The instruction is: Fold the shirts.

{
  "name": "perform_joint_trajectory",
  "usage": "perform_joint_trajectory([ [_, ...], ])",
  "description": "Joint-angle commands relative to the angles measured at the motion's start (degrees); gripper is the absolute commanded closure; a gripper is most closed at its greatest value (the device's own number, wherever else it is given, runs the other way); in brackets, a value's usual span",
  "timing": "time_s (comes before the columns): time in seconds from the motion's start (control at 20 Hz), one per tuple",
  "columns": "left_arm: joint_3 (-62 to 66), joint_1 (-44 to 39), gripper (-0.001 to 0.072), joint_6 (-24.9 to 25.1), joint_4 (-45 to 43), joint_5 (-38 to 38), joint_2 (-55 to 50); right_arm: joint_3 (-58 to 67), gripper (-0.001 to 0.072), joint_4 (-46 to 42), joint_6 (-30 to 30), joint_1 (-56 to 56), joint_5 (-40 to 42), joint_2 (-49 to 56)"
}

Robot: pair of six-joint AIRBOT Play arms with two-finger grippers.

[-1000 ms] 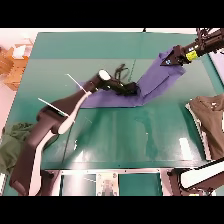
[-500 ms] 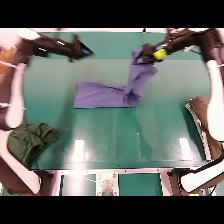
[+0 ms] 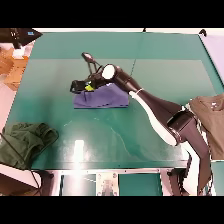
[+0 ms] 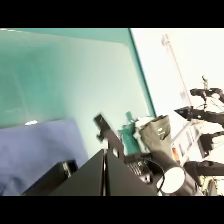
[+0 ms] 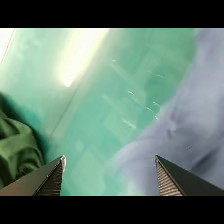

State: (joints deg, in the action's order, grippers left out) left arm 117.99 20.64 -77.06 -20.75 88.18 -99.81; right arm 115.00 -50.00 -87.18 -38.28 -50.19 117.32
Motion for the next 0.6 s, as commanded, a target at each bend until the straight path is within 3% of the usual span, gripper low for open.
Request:
perform_joint_trajectory([
  [0.0,0.02,1.42,0.0684,1.07,0.15,0.33,0.52,1.46,0.0088,-5.9,0.11,0.09,-4.33,-1.7],
  [0.15,0.02,1.2,0.0684,1.05,0.15,0.42,0.52,1.31,0.0087,-15.96,-3.93,11.1,-16.15,-9.4],
  [0.3,0.02,1.18,0.0684,0.59,0.2,0.33,0.52,0.11,0.0088,-16.94,-6.12,23.37,-24.94,-12.13],
  [0.45,0.02,1.18,0.0684,0.59,0.2,0.37,0.52,-7.48,0.0087,-13.55,-6.93,31.87,-26.29,-12.09],
  [0.55,0.02,1.18,0.0684,0.57,0.2,0.24,0.52,-17.16,0.0088,-8.0,-5.92,34.34,-22.69,-12.09],
])
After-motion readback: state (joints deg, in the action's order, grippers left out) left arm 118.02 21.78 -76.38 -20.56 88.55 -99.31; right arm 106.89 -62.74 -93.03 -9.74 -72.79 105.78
